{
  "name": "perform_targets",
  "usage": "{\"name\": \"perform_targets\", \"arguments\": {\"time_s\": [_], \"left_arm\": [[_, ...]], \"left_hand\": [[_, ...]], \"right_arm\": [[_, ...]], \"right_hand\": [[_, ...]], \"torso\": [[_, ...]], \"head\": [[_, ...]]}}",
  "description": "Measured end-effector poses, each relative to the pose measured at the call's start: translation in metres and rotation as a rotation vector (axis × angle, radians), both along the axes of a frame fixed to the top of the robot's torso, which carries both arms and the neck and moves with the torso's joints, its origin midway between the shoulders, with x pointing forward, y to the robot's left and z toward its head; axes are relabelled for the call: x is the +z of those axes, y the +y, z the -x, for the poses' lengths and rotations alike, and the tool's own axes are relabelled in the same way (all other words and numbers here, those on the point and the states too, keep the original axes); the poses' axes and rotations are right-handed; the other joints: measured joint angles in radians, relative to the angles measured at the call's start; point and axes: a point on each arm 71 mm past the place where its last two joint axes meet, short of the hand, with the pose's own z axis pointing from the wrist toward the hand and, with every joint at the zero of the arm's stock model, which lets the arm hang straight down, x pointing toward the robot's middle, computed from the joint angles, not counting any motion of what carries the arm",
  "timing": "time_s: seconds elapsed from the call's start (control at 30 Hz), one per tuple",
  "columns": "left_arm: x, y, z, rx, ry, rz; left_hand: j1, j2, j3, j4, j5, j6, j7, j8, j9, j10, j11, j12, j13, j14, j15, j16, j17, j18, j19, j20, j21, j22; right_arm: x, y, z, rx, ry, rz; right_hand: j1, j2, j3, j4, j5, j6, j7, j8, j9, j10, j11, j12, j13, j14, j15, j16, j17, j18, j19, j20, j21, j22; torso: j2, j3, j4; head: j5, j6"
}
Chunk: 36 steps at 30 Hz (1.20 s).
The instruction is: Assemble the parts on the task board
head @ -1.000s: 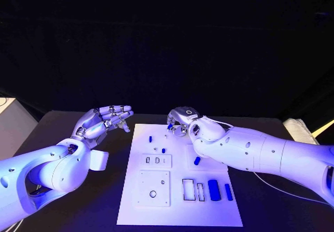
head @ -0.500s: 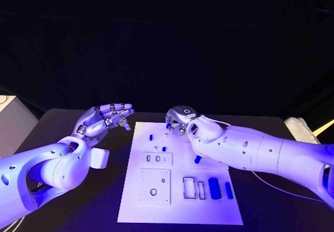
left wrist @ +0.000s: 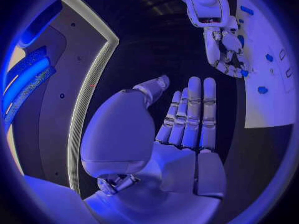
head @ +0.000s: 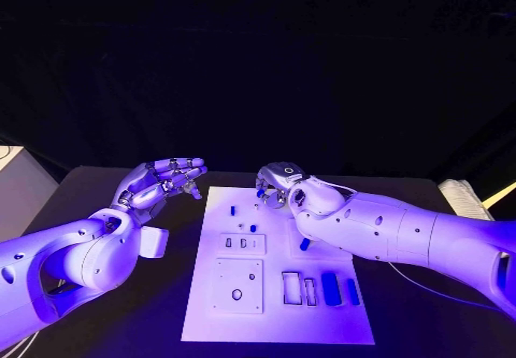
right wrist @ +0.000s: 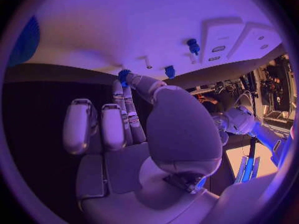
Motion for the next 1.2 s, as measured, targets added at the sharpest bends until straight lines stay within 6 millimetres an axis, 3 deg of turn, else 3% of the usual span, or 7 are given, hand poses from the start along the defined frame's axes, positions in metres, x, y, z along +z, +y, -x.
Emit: {"name": "perform_targets", "arguments": {"time_s": [0.4,0.63,1.03,1.1,1.2], "left_arm": [[0.0,0.0004,-0.0002,0.001,0.0,-0.001],[0.0,0.0005,-0.0003,0.001,0.001,-0.001],[-0.0002,0.0011,-0.0007,0.003,0.001,-0.002],[-0.0003,0.0011,-0.0007,0.003,0.001,-0.002],[-0.0003,0.0014,-0.0009,0.004,0.001,-0.002]], "left_hand": [[0.0,0.0,0.0,0.0,0.0,0.0,0.0,0.0,0.0,0.0,0.0,0.0,0.0,0.0,0.0,0.0,0.0,0.0,0.0,0.0,0.0,0.0],[0.0,0.0,0.0,0.0,0.0,0.0,0.0,0.0,0.0,0.0,0.0,0.0,0.0,0.0,0.0,0.0,0.0,0.0,0.0,0.0,0.0,0.0],[0.0,0.0,0.0,0.0,0.0,0.0,0.0,0.0,0.0,0.0,0.0,0.0,0.0,0.0,0.0,0.0,0.0,0.0,0.0,0.0,0.0,0.0],[0.0,0.0,0.0,0.0,0.0,0.0,0.0,0.0,0.0,0.0,0.0,0.0,0.0,0.0,0.0,0.0,0.0,0.0,0.0,0.0,0.0,0.0],[0.0,0.0,0.0,0.0,0.0,0.0,0.0,0.0,0.0,0.0,0.0,0.0,0.0,0.0,0.0,0.0,0.0,0.0,0.0,0.0,0.0,0.0]], "right_arm": [[-0.0007,-0.0018,-0.0011,-0.009,0.005,0.005],[-0.0008,-0.0025,-0.0014,-0.011,0.002,0.004],[-0.0011,-0.0028,-0.0018,-0.007,0.001,0.001],[-0.0011,-0.004,-0.0017,-0.007,-0.001,-0.002],[-0.0007,-0.0089,0.0003,-0.007,-0.001,-0.01]], "right_hand": [[-0.002,-0.002,0.004,0.004,0.0,-0.005,0.005,-0.003,0.0,-0.005,0.005,-0.006,-0.005,0.0,0.0,0.0,-0.008,0.0,-0.006,0.001,-0.007,-0.01],[-0.043,-0.043,-0.009,0.017,-0.007,-0.058,0.017,-0.036,0.0,-0.054,0.018,-0.024,-0.014,0.0,0.008,0.0,-0.016,0.0,-0.033,0.017,-0.044,-0.049],[-0.034,-0.053,-0.076,0.028,-0.011,-0.1,0.019,-0.069,-0.001,-0.134,0.027,-0.024,-0.029,-0.015,0.025,-0.058,-0.118,0.0,-0.096,0.022,-0.147,-0.16],[-0.025,-0.044,-0.087,0.03,-0.011,-0.103,0.017,-0.071,-0.001,-0.141,0.026,-0.024,-0.031,-0.02,0.023,-0.066,-0.132,0.016,-0.1,0.021,-0.161,-0.175],[-0.022,-0.04,-0.094,0.031,-0.011,-0.105,0.016,-0.076,-0.001,-0.144,0.03,-0.02,-0.031,-0.02,0.023,-0.072,-0.143,0.016,-0.107,0.021,-0.174,-0.189]], "torso": [[0.0,0.0,0.0006],[0.001,-0.0001,-0.0001],[0.002,-0.0013,0.0005],[0.002,-0.0013,-0.0001],[0.002,-0.0013,-0.0003]], "head": [[0.0,-0.002],[0.0,-0.002],[-0.001,-0.003],[-0.001,-0.002],[-0.001,-0.002]]}}
